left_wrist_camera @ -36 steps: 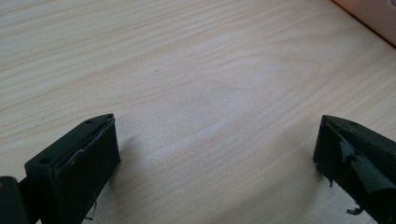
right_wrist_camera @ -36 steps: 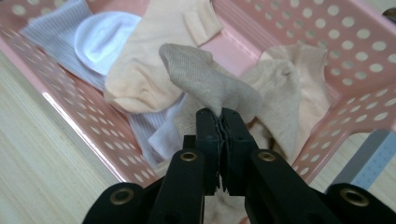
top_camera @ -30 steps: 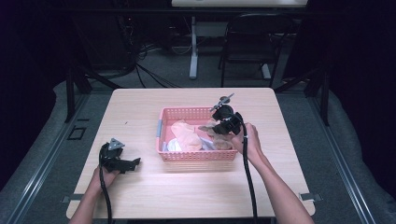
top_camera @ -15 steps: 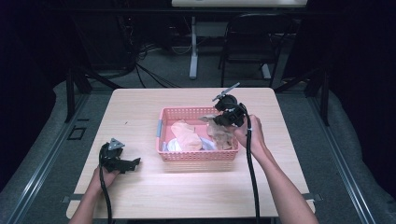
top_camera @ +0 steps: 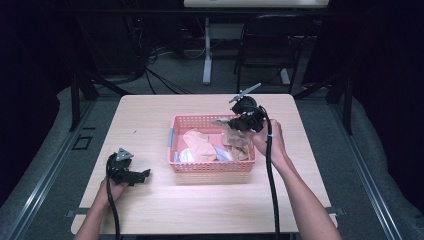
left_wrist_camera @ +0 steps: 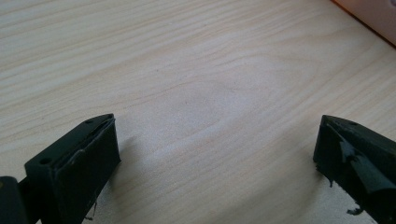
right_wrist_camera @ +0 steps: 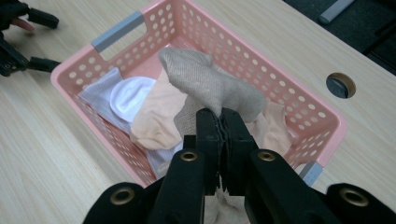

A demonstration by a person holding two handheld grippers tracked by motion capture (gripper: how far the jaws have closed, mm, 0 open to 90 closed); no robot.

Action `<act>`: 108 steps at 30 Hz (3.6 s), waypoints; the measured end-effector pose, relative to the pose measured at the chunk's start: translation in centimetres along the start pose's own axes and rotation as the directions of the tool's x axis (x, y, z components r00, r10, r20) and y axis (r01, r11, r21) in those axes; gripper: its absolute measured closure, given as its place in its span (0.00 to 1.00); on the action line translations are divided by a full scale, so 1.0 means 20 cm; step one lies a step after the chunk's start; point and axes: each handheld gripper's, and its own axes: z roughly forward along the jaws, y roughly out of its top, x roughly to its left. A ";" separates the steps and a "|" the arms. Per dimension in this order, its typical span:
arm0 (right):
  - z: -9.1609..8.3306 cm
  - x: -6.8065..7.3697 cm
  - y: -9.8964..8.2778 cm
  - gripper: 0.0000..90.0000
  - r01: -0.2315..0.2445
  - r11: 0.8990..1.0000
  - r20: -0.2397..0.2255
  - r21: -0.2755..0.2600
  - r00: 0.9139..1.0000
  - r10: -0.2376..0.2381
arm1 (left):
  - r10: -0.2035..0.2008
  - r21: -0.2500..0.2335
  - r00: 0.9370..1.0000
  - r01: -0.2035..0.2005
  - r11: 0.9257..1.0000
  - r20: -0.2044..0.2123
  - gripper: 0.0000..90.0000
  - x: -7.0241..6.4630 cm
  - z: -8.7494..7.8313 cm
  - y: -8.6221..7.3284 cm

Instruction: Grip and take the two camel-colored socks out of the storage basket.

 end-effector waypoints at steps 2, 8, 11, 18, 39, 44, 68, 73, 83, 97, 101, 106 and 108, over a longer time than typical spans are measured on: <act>-0.01 0.00 0.00 0.98 0.000 1.000 0.000 -0.004 1.000 0.000 | 0.001 0.001 1.000 -0.001 1.000 0.001 0.00 0.00 0.00 0.00; -0.06 -0.03 -0.01 0.97 -0.007 1.000 0.004 -0.009 1.000 0.007 | 0.001 -0.001 1.000 -0.001 1.000 0.001 0.00 0.00 0.00 0.00; -0.08 -0.04 -0.02 0.97 -0.012 1.000 0.007 -0.012 1.000 0.012 | 0.001 -0.001 1.000 -0.001 1.000 0.001 0.00 0.00 0.00 0.00; -0.16 -0.10 -0.06 0.97 -0.046 0.999 0.029 -0.029 0.998 0.047 | 0.001 -0.001 1.000 -0.001 1.000 0.001 0.00 0.00 0.00 0.00; -0.35 -0.33 -0.34 0.98 -0.156 0.987 0.097 -0.043 0.982 0.159 | 0.000 -0.002 1.000 0.000 1.000 0.000 0.00 0.00 0.00 0.00; -0.35 -0.41 -0.42 0.98 -0.197 0.980 0.124 -0.027 0.972 0.199 | 0.000 -0.001 1.000 0.000 1.000 0.001 0.00 0.00 0.00 0.00; -0.24 -0.57 -0.58 0.98 -0.285 0.957 0.200 0.045 0.941 0.271 | 0.002 0.000 1.000 -0.002 1.000 0.003 0.00 0.00 0.00 0.00; -0.17 -0.59 -0.61 0.98 -0.294 0.951 0.207 0.092 0.940 0.271 | 0.002 0.000 1.000 -0.002 1.000 0.003 0.00 0.00 0.00 0.00; -0.04 -0.60 -0.67 0.98 -0.311 0.934 0.219 0.177 0.937 0.271 | 0.002 0.001 1.000 -0.002 1.000 0.003 0.00 0.00 0.00 0.00; 0.11 -0.65 -0.76 0.96 -0.351 0.896 0.203 0.272 0.931 0.303 | 0.003 0.001 1.000 -0.003 1.000 0.003 0.00 0.00 0.00 0.00; 0.10 -0.66 -0.77 0.89 -0.364 0.895 0.203 0.256 0.926 0.318 | 0.002 0.000 1.000 -0.002 1.000 0.003 0.00 0.00 0.00 0.00; 0.03 -0.66 -0.74 0.66 -0.359 0.913 0.169 0.192 0.929 0.329 | 0.003 0.000 1.000 -0.003 1.000 0.003 0.00 0.00 0.00 0.00; 0.02 -0.66 -0.74 0.63 -0.359 0.917 0.157 0.172 0.929 0.335 | 0.002 0.000 1.000 -0.002 1.000 0.003 0.00 0.00 0.00 0.00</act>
